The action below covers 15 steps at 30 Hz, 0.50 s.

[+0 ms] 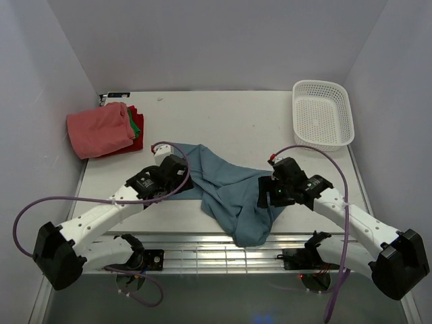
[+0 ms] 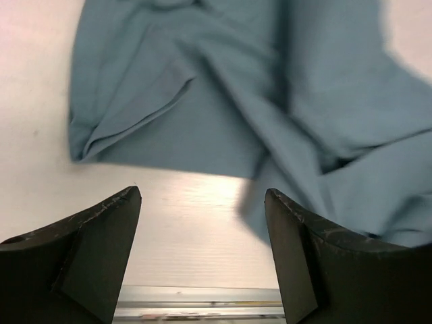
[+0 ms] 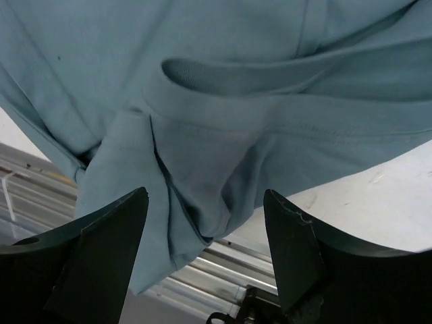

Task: Fold and stack the t-shirts
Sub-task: Flatten the tshirt out

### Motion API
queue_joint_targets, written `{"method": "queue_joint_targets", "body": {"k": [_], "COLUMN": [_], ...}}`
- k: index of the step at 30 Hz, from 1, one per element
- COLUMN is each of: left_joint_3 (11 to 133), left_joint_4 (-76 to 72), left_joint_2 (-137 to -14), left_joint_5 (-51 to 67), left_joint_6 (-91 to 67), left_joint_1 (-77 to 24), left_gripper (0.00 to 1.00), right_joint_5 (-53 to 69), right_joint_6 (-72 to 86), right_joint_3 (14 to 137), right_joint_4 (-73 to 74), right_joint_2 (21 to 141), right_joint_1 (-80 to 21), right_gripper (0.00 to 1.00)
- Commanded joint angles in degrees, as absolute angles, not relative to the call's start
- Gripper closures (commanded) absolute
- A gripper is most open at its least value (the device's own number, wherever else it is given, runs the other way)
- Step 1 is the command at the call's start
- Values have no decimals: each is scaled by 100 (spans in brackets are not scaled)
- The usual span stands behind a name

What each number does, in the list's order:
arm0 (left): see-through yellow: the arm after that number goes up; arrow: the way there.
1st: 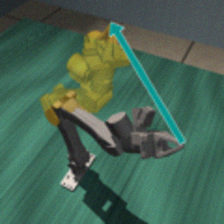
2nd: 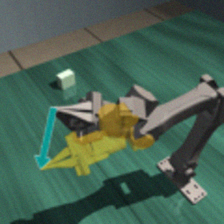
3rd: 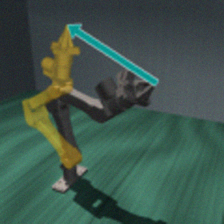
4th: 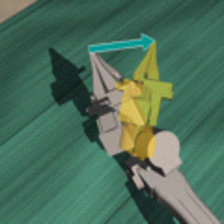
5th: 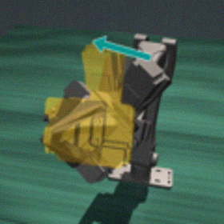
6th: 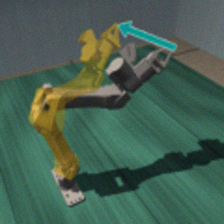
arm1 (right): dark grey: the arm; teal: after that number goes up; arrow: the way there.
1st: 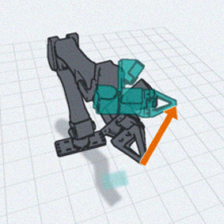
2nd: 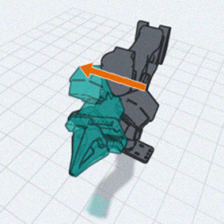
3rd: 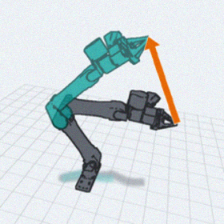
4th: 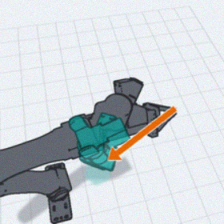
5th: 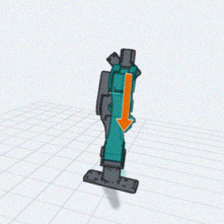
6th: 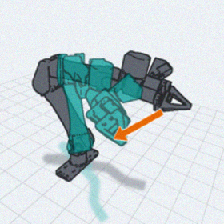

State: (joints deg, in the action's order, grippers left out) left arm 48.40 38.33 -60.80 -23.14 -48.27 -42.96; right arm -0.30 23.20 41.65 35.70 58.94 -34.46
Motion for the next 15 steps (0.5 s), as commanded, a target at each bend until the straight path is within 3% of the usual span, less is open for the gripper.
{"method": "queue_joint_targets", "body": {"k": [1,15], "left_joint_3": [4562,4148], "left_joint_4": [4201,2901], "left_joint_2": [-6528,-6960], "left_joint_5": [-2821,-3410], "left_joint_6": [-4965,-4668], "left_joint_1": [-4246,-4105], "left_gripper": [16,16], "right_joint_5": [475,360], "right_joint_6": [2909,3094], "right_joint_3": [3938,4263], "right_joint_4": [2971,2646], "right_joint_2": [5625,6433], "right_joint_1": [-3769,-4394], "right_gripper": [25,27]}}
